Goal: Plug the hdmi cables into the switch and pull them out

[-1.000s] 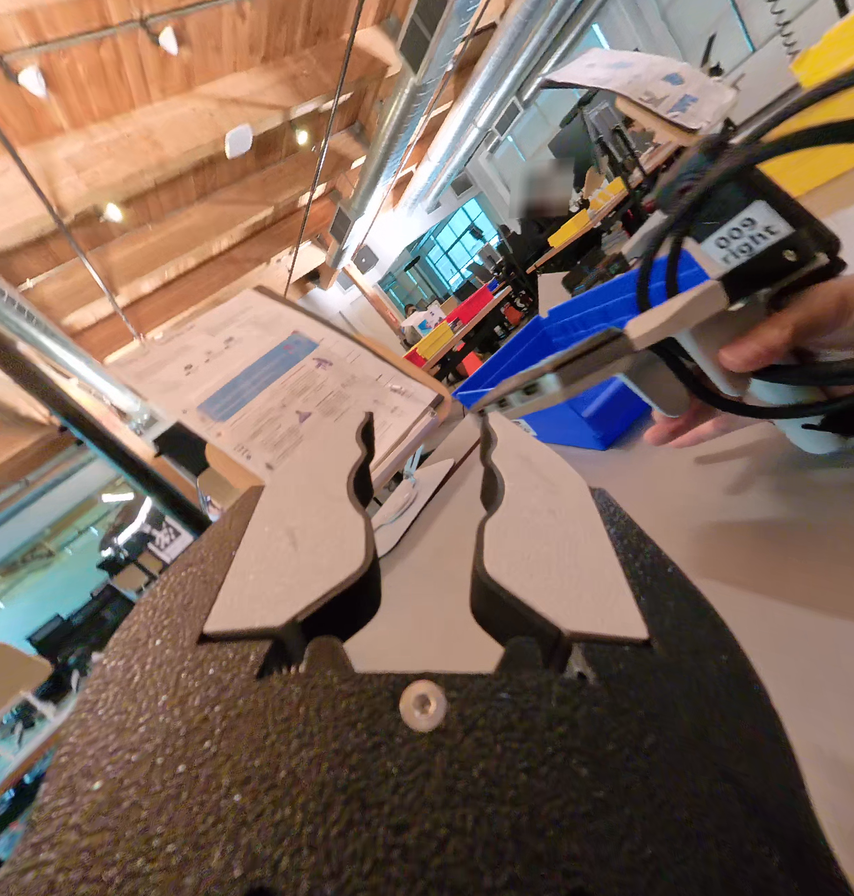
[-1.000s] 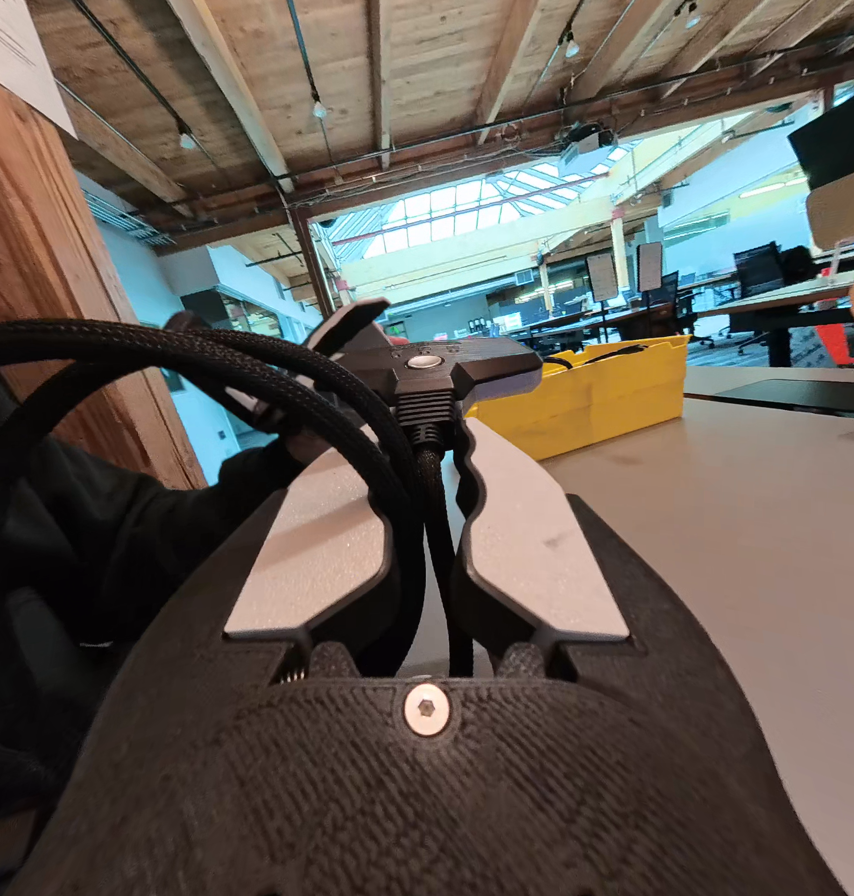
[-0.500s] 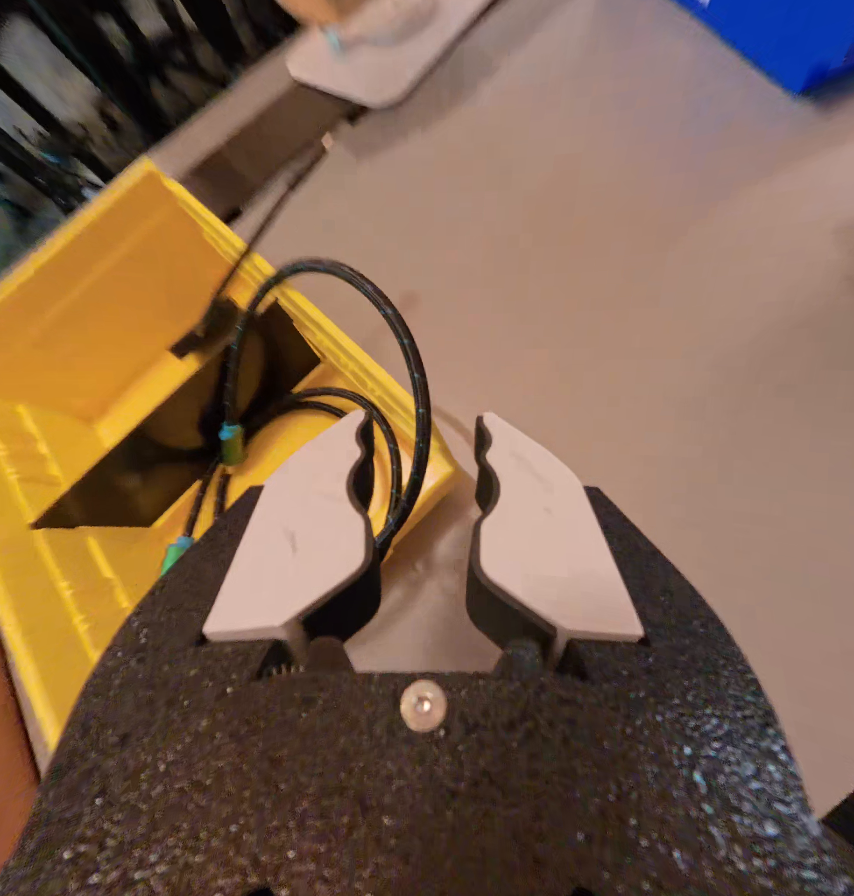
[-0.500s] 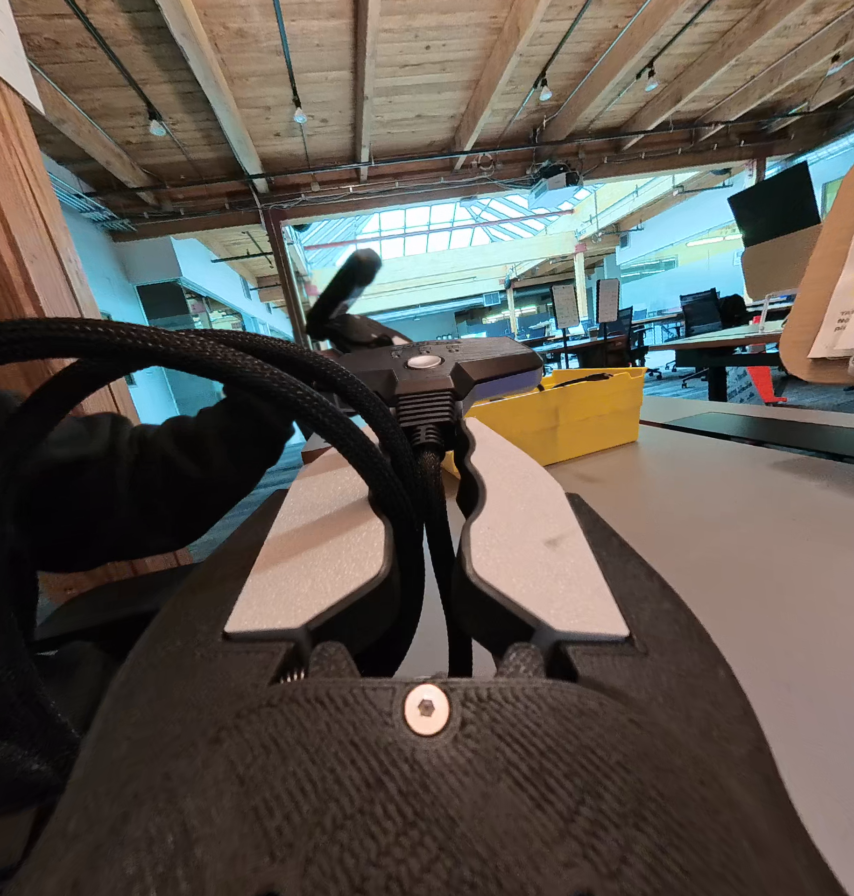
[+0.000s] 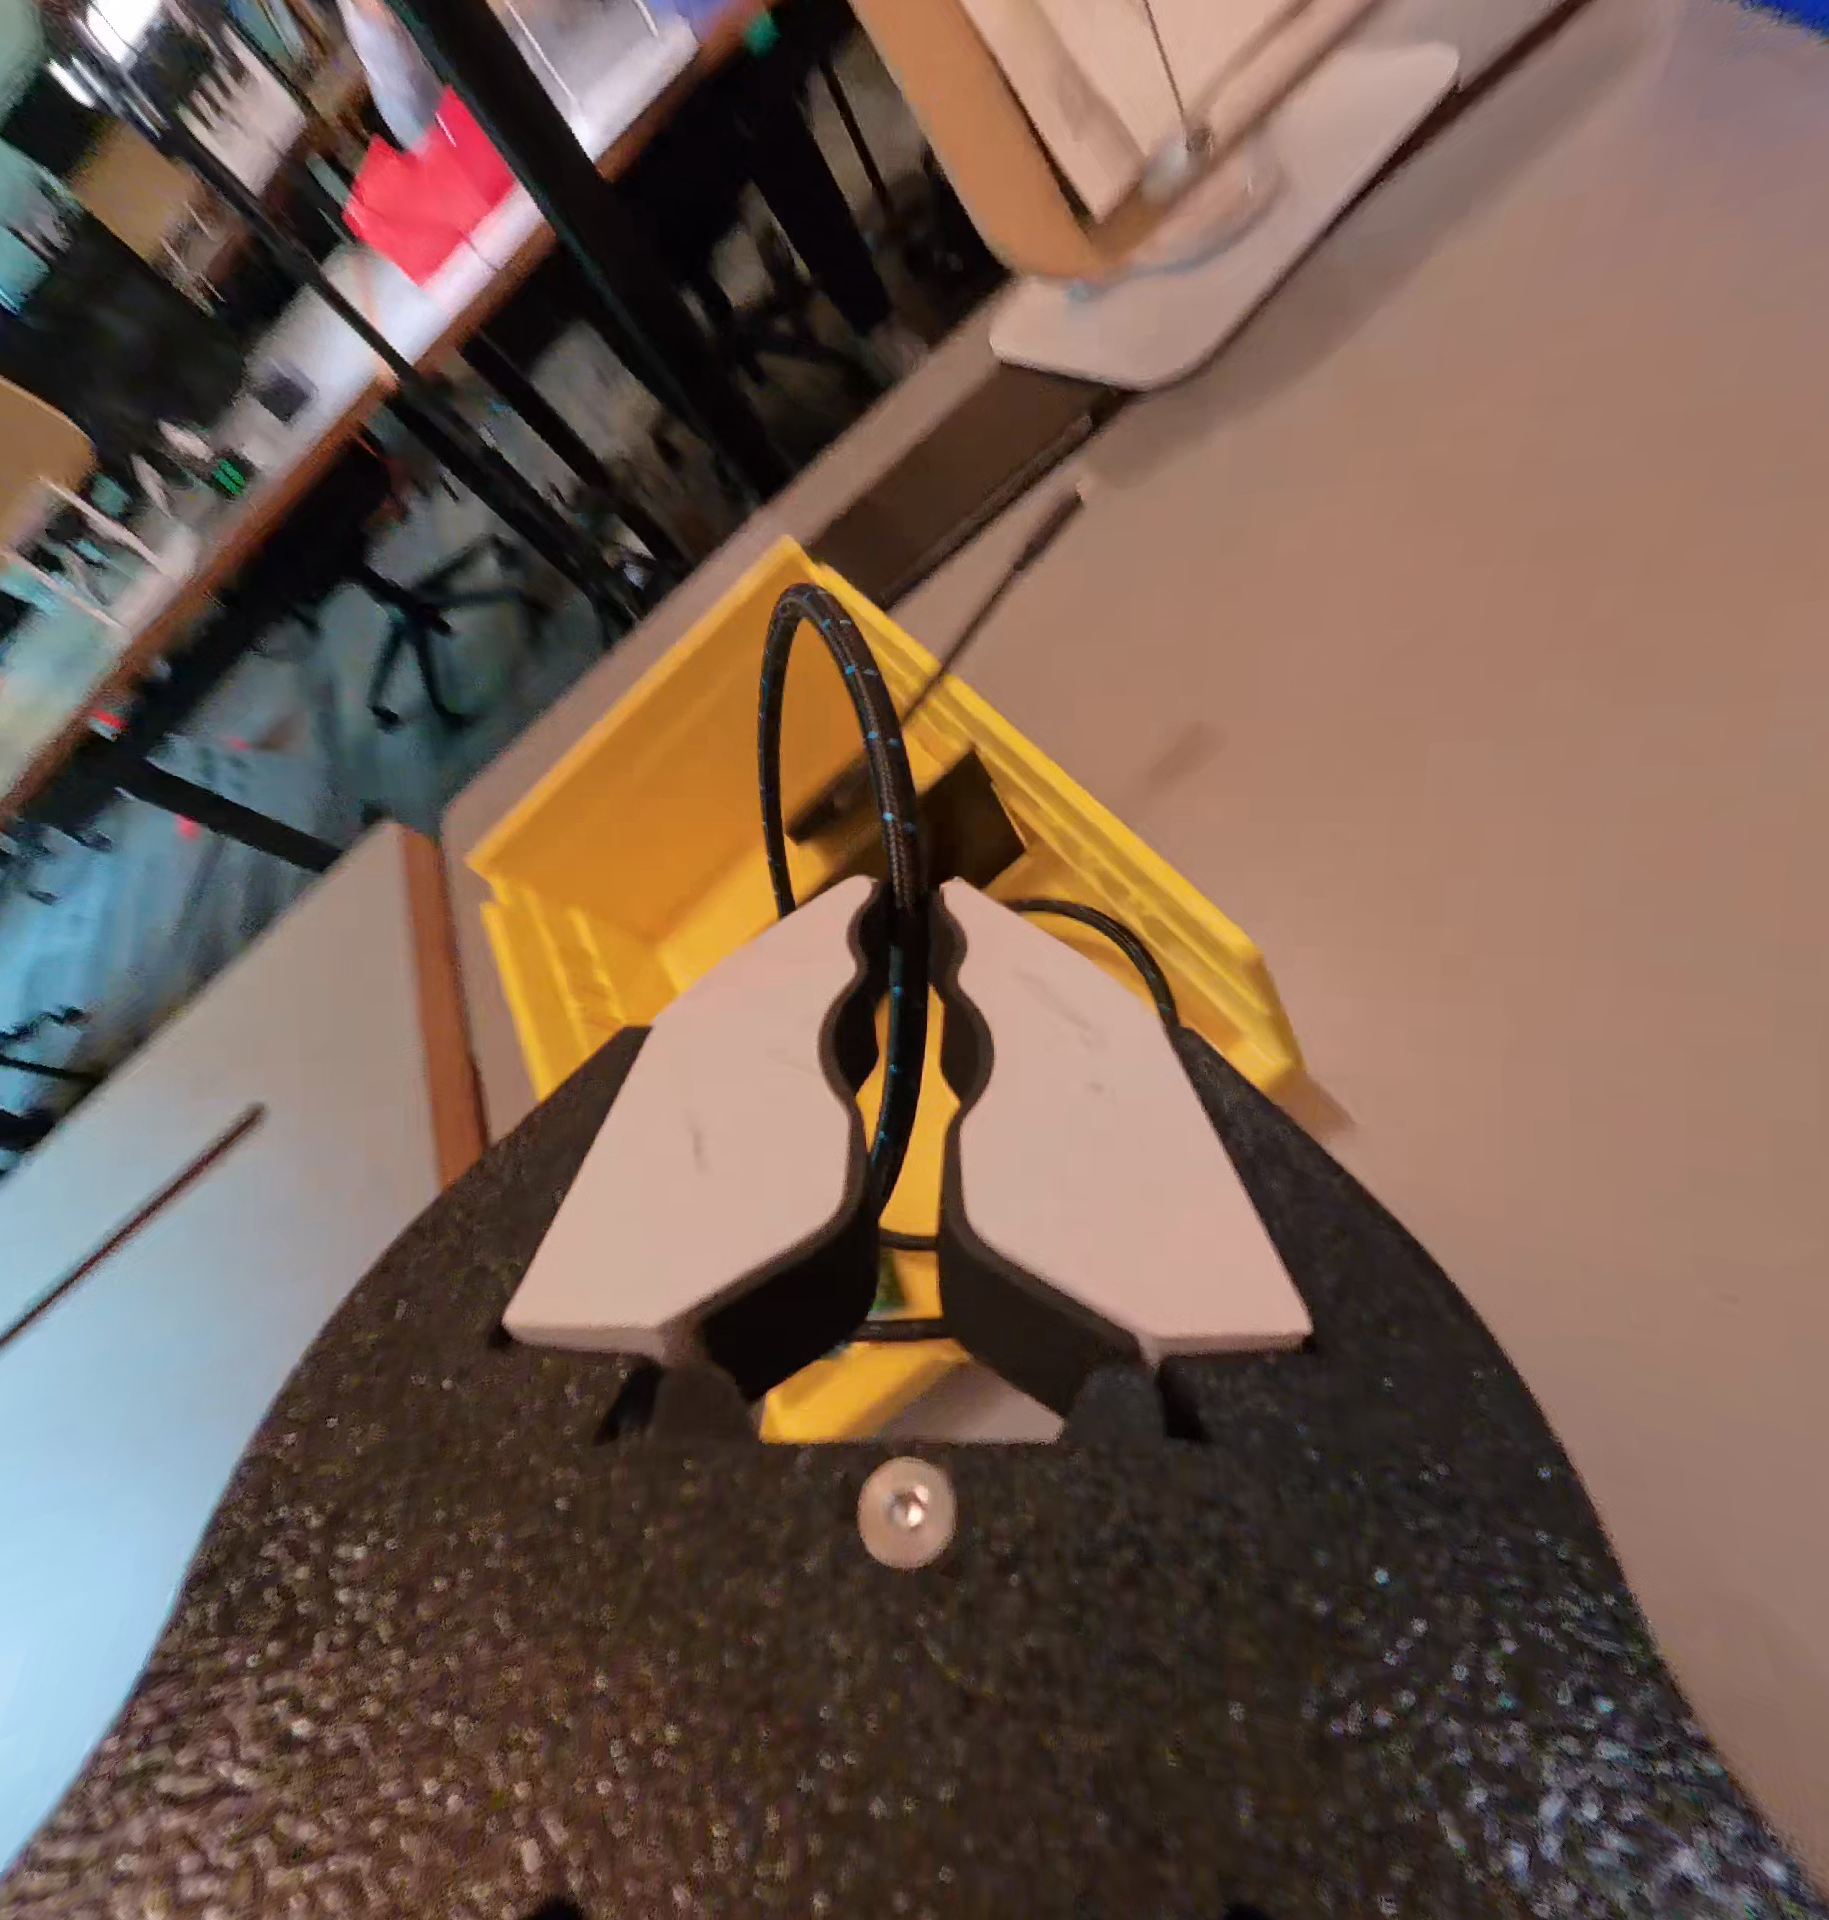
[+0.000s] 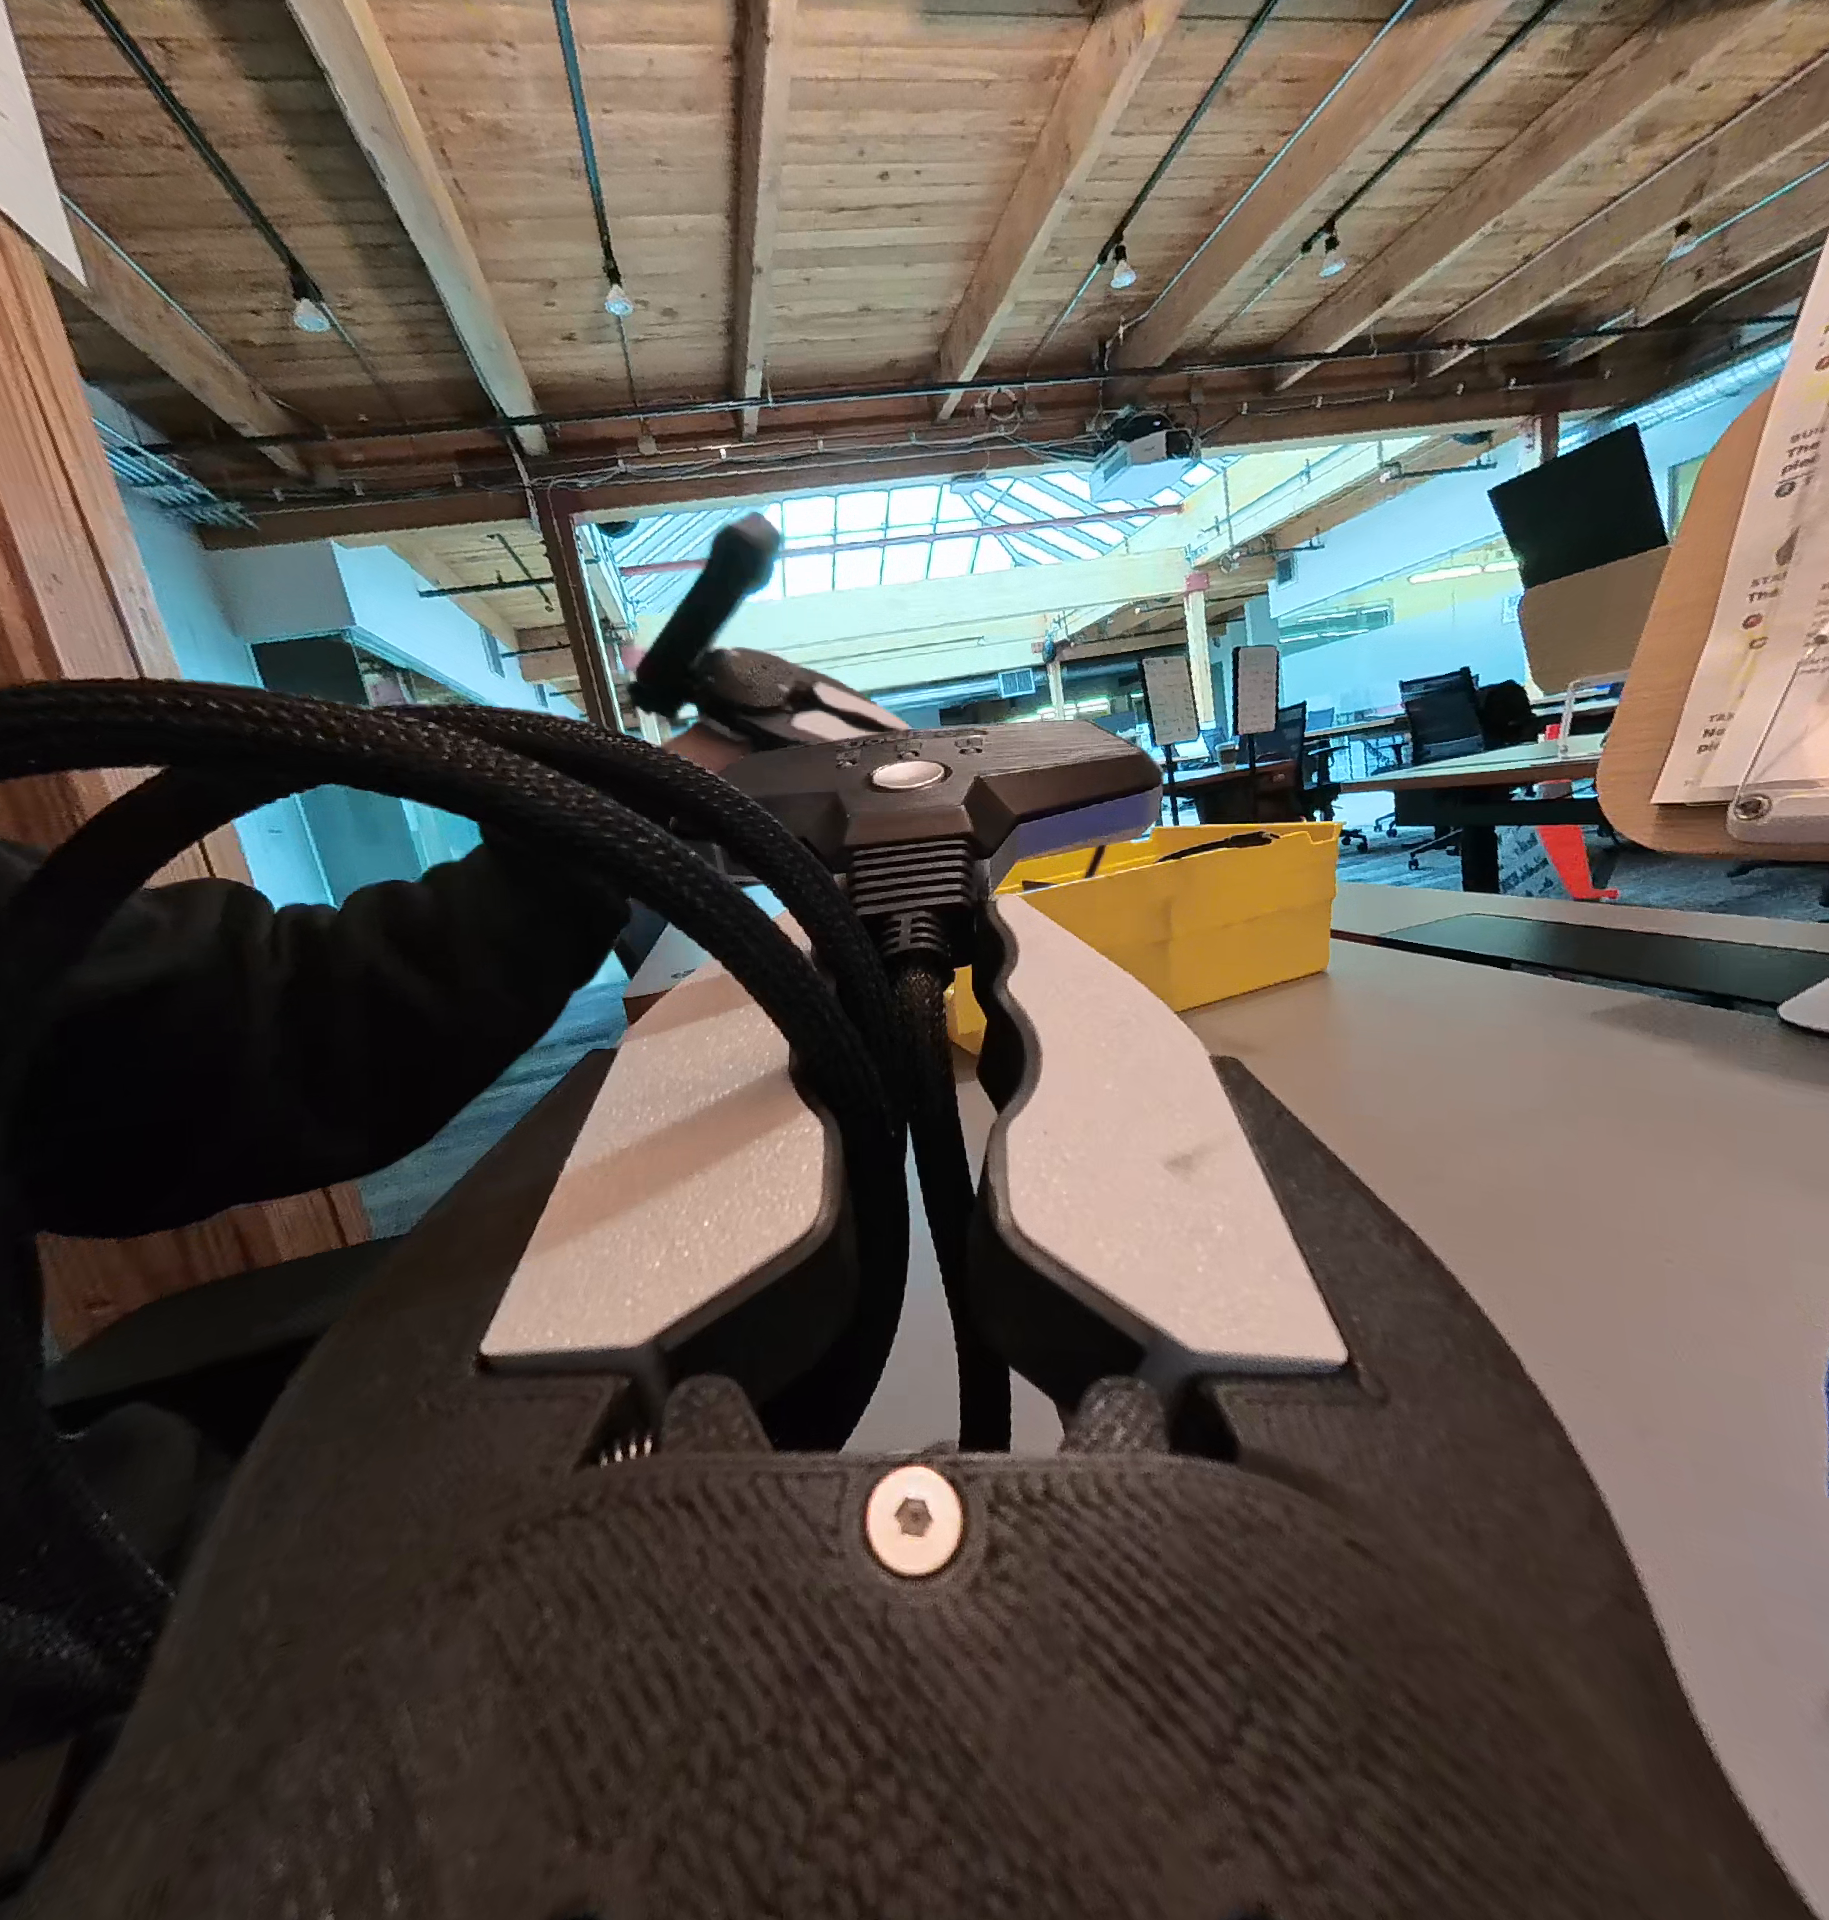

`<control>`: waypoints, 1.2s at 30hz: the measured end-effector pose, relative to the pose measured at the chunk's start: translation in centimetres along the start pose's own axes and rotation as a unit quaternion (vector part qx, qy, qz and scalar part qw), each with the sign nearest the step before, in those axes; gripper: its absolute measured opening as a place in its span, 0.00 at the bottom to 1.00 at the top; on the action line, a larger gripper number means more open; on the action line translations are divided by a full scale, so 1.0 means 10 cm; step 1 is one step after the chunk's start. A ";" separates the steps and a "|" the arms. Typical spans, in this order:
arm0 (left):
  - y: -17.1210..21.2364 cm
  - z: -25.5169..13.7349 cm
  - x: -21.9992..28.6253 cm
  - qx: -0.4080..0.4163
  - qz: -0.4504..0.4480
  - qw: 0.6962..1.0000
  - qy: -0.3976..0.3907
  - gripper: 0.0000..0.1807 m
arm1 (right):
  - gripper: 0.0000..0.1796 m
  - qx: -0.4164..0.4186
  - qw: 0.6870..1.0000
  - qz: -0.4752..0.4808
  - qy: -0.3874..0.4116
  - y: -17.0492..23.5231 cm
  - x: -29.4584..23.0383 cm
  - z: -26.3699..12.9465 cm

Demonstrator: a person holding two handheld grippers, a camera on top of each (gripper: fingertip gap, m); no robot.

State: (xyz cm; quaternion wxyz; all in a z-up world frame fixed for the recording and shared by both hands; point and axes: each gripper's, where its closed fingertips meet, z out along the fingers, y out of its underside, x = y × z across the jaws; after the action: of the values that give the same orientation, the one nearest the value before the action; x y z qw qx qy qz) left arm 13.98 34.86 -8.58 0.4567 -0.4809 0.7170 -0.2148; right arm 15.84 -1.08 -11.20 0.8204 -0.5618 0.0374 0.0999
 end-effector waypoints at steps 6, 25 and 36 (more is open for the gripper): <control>-0.72 -0.61 -0.02 0.168 0.043 0.985 0.018 0.04 | 0.13 0.022 1.000 0.000 -0.003 -0.09 -0.02 -0.05; 0.18 -0.46 2.91 0.240 0.397 0.855 0.230 0.04 | 0.13 0.084 0.996 -0.010 0.012 -0.33 0.01 -0.29; 0.52 -0.38 2.77 0.188 0.327 0.886 0.268 0.06 | 0.13 0.074 0.997 -0.012 0.008 -0.30 -0.01 -0.26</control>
State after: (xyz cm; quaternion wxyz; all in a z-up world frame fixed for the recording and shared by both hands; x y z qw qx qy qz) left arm 4.79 12.16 -23.03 0.3731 -0.0478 0.8750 -0.3047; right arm 16.52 -4.58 -9.43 0.8607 -0.5003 0.0449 0.0827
